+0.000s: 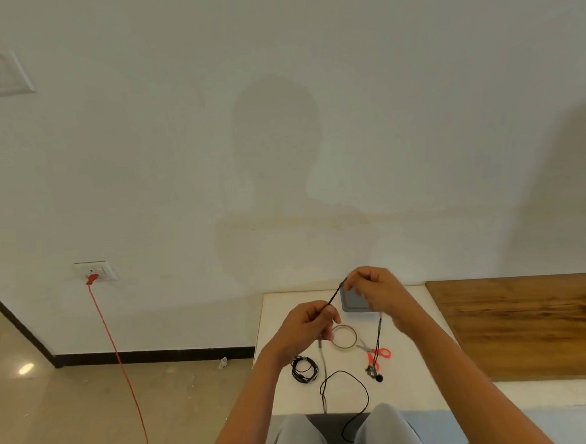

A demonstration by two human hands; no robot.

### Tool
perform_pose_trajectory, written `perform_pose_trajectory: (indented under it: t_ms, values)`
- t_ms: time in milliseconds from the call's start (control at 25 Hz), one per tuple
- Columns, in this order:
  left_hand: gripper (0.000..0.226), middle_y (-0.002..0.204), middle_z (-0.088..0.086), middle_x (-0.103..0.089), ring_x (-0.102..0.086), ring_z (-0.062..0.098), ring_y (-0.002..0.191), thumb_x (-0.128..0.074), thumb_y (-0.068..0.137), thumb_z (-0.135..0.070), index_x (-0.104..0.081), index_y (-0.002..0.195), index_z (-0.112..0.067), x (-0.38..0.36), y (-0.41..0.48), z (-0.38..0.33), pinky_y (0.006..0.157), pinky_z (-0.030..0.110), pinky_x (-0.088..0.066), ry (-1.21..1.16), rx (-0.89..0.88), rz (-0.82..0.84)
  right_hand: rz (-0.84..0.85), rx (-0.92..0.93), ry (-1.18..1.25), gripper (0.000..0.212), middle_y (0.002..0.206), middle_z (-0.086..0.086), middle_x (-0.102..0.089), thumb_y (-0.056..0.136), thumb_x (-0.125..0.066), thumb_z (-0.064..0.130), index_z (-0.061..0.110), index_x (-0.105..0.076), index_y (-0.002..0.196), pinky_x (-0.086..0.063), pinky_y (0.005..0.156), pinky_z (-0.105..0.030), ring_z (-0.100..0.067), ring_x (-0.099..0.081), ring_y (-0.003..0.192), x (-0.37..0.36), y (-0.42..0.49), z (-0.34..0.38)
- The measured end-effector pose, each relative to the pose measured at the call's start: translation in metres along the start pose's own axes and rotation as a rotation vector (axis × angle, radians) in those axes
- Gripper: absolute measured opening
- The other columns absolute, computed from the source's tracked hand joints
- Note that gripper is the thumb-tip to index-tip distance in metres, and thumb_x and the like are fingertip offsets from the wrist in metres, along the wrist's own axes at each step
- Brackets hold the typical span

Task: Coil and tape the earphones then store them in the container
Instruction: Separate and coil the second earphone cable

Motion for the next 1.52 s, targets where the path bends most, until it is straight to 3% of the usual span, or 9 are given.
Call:
perform_pose_trajectory:
  t_ms: [200,320,480,640,840,1120,1200,1360,1520]
  values:
    - [0.034,0.063,-0.007,-0.046,-0.037,0.005,0.053,-0.047,0.099,-0.034,-0.068,0.078,-0.018,0.039,-0.01,0.008,0.053,0.018,-0.033,0.039,0.089,-0.256,-0.439,-0.025,-0.159,0.027,0.084,-0.003,-0.065,0.094,-0.04,0.006,0.011,-0.065,0.084,-0.044,0.062,-0.028,-0.02,-0.055,0.072,0.068,0.009,-0.024]
    - [0.032,0.064,-0.006,-0.05,-0.042,0.003,0.056,-0.047,0.098,-0.032,-0.069,0.077,-0.021,0.04,-0.003,-0.005,0.056,0.017,-0.034,0.114,0.047,-0.306,-0.22,-0.111,-0.345,0.025,0.106,-0.009,-0.06,0.096,-0.04,0.008,0.01,-0.059,0.112,-0.044,0.061,-0.023,-0.013,-0.053,0.074,0.05,0.023,-0.041]
    - [0.032,0.061,-0.008,-0.053,-0.045,-0.005,0.048,-0.049,0.098,-0.031,-0.072,0.081,-0.017,0.034,0.009,-0.033,0.052,0.007,-0.034,0.24,-0.034,-0.275,0.167,-0.049,-0.656,0.061,0.127,0.0,-0.05,0.079,-0.071,0.03,0.03,-0.042,0.134,-0.045,0.096,-0.042,-0.023,-0.048,0.113,0.016,0.021,-0.042]
    - [0.035,0.061,-0.01,-0.059,-0.048,-0.004,0.049,-0.048,0.098,-0.035,-0.072,0.082,-0.016,0.021,0.021,-0.048,0.052,0.01,-0.035,0.396,-0.059,-0.178,0.538,0.056,-0.079,0.038,0.092,-0.002,-0.064,0.085,-0.069,0.018,0.017,-0.058,0.122,-0.053,0.078,-0.024,-0.014,-0.063,0.088,-0.013,-0.005,-0.008]
    - [0.054,0.054,-0.008,-0.051,-0.043,0.007,0.048,-0.046,0.091,-0.06,-0.054,0.061,-0.016,0.05,0.016,-0.029,0.054,0.021,-0.034,0.544,0.015,-0.152,0.222,0.094,0.078,0.031,0.056,0.003,-0.03,0.102,-0.04,0.02,0.01,-0.062,0.083,-0.02,0.044,-0.024,-0.008,-0.024,0.046,0.025,0.003,-0.006]
    - [0.05,0.053,-0.006,-0.039,-0.033,0.004,0.046,-0.047,0.091,-0.057,-0.058,0.064,-0.016,0.106,-0.008,0.002,0.054,0.02,-0.03,0.475,0.054,-0.316,-0.311,-0.005,-0.016,0.03,0.061,-0.002,-0.045,0.098,-0.046,0.025,0.017,-0.066,0.078,-0.032,0.047,-0.024,-0.013,-0.036,0.052,0.086,0.018,-0.033]
    - [0.046,0.053,-0.006,-0.039,-0.031,0.004,0.044,-0.049,0.093,-0.053,-0.063,0.07,-0.016,0.102,-0.006,-0.006,0.053,0.019,-0.03,0.389,0.019,-0.332,-0.197,-0.049,-0.126,0.017,0.079,-0.004,-0.061,0.092,-0.057,0.03,0.016,-0.065,0.098,-0.048,0.063,-0.031,-0.018,-0.055,0.066,0.067,0.017,-0.035]
    - [0.038,0.052,-0.011,-0.043,-0.037,0.006,0.048,-0.051,0.094,-0.049,-0.065,0.069,-0.023,0.067,0.009,-0.042,0.055,0.02,-0.033,0.362,-0.077,-0.213,0.099,0.017,-0.095,0.081,0.119,0.003,-0.051,0.079,-0.073,0.038,0.03,-0.025,0.143,-0.049,0.081,-0.027,-0.022,-0.058,0.106,0.008,0.008,-0.012]
    - [0.036,0.053,-0.01,-0.051,-0.043,0.0,0.045,-0.05,0.095,-0.046,-0.063,0.068,-0.026,0.034,0.027,-0.067,0.054,0.016,-0.035,0.404,-0.105,-0.136,0.312,0.234,0.053,0.061,0.113,-0.004,-0.059,0.084,-0.071,0.024,0.031,-0.041,0.136,-0.055,0.074,-0.026,-0.018,-0.063,0.084,-0.03,0.002,0.02]
Point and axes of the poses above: each hand's wrist, its own y-axis towards the middle knuckle, its own x-axis out of the back of the hand, z = x × y, the point moved 6 cm from there along y, towards the middle knuckle
